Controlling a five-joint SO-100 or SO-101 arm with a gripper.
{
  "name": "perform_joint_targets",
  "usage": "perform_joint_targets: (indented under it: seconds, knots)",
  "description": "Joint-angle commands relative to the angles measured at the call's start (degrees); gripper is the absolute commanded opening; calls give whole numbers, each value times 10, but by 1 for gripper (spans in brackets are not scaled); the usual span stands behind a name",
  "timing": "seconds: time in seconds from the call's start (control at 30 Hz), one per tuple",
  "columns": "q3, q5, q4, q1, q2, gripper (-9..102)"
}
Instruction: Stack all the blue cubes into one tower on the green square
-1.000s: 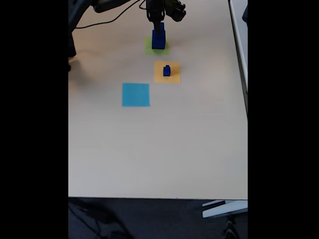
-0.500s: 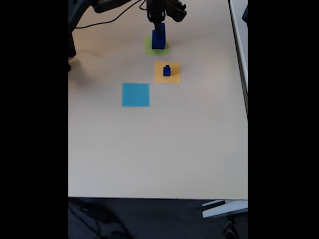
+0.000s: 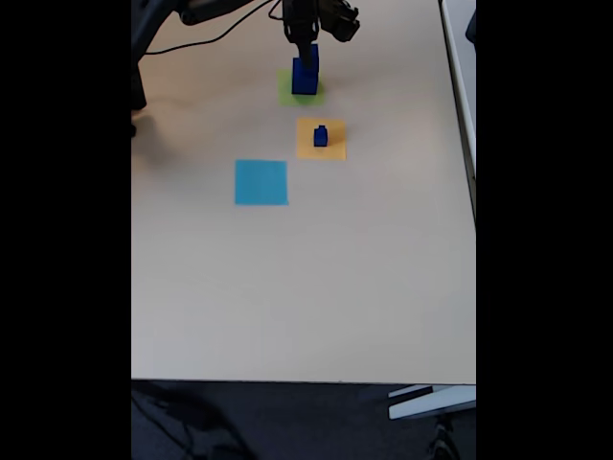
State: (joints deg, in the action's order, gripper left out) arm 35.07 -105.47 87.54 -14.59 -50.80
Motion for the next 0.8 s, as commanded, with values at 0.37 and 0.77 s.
perform_joint_targets:
  seconds: [0.37,0.77]
  knots:
    - [-3,-4,-3,1,-15,8]
    - [-3,-20,11,0,-11,4]
